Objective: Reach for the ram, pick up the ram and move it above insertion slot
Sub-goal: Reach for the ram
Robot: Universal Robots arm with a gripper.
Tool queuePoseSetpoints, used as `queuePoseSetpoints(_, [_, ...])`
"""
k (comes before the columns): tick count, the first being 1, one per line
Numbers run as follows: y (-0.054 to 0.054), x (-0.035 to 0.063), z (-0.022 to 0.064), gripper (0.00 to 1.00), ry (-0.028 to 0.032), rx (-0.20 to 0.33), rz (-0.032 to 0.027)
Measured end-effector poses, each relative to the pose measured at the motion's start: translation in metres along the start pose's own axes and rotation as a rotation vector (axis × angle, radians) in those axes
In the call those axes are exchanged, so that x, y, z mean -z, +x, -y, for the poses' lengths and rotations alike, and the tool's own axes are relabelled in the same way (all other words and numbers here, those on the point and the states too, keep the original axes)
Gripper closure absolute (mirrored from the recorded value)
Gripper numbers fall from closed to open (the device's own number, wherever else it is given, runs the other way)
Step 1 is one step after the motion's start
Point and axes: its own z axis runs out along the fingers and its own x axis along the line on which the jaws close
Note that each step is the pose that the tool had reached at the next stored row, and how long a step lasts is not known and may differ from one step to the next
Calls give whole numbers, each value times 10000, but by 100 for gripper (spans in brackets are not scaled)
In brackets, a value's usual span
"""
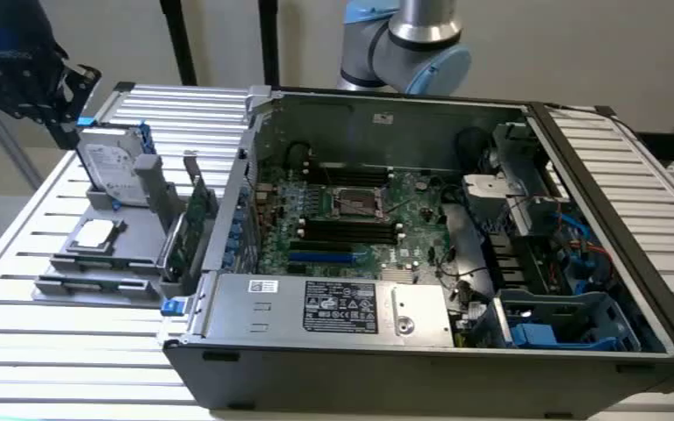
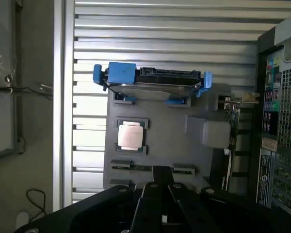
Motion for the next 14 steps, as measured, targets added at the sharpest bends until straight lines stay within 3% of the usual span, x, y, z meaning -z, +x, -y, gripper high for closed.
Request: queuePoseSetpoints(14, [1,1,22,89,-8,-1,0])
